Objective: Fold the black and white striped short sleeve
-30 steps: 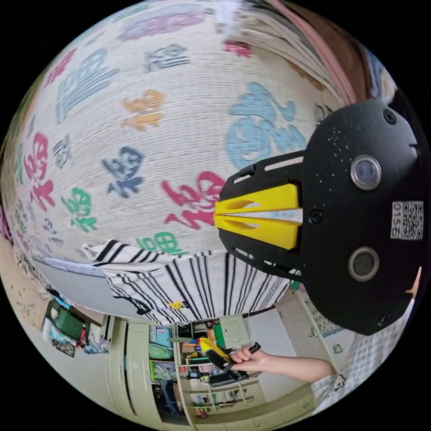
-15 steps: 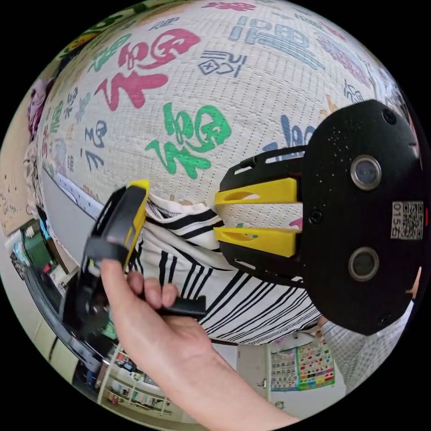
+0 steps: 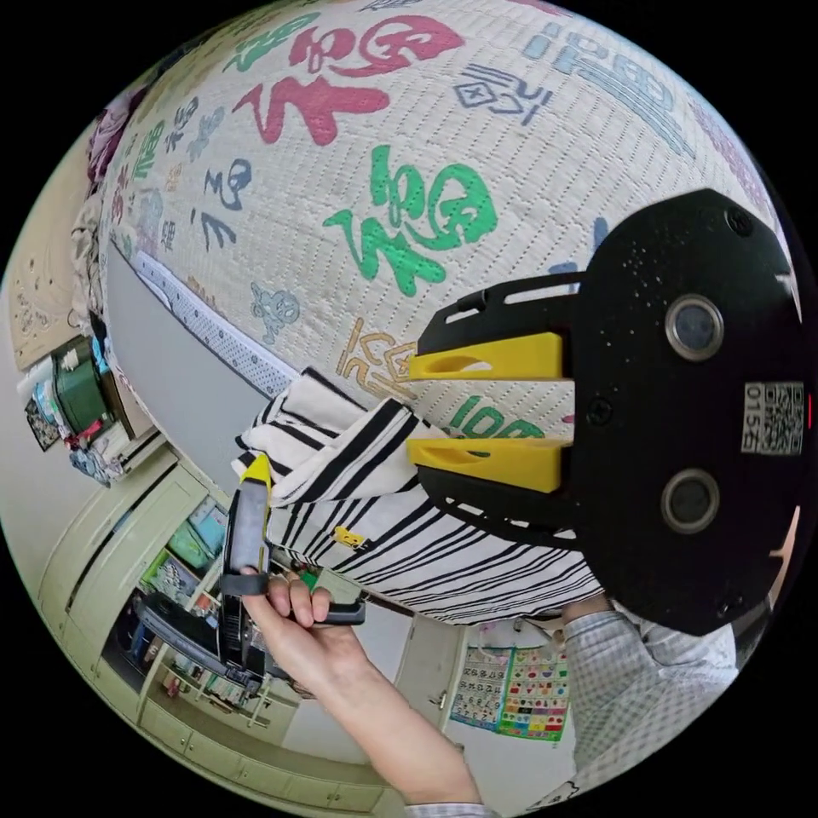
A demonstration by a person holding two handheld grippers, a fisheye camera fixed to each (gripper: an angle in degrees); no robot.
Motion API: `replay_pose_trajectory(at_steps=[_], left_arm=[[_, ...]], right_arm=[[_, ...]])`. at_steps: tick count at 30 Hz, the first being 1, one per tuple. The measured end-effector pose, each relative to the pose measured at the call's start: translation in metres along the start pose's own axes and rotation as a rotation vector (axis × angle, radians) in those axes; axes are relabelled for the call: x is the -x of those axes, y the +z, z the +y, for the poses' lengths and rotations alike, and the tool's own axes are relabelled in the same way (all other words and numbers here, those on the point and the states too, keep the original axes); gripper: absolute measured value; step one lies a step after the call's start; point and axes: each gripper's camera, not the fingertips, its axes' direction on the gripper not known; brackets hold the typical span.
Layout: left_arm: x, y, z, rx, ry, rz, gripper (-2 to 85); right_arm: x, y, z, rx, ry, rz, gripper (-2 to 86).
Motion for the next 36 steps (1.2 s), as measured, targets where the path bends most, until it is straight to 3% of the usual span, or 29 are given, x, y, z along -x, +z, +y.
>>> replay_pose_trajectory(at_steps=[7,17,20,25,30,36], left_arm=[[0.002,-0.038,0.01,0.066,-0.01,-0.103,-0.5],[0.005,-0.062,0.01,0.09,-0.044,-0.104,-0.5],[-0.001,-0.068,0.005,0.066,-0.027,-0.08,-0.5],[-0.034,-0.063,-0.016,-0.027,0.04,0.075,-0.5],[-0.094,0.0,-0.033,-0.035,0.139,0.238,-0.4],[-0.143,0.109,-0.019,0.095,0.22,0.123,1.3]], right_arm=[[0.013,0.0,-0.023,0.099,-0.197,-0.005,11.5],[0.011,0.008,-0.039,0.173,-0.131,-0.111,10.1],[0.011,-0.004,-0.031,0.128,-0.097,-0.123,5.7],[0.007,-0.06,0.028,-0.157,0.137,-0.113,2.6],[0.02,-0.071,0.102,-0.245,0.421,-0.066,1.8],[0.03,-0.042,0.148,-0.238,0.653,-0.098,0.1]])
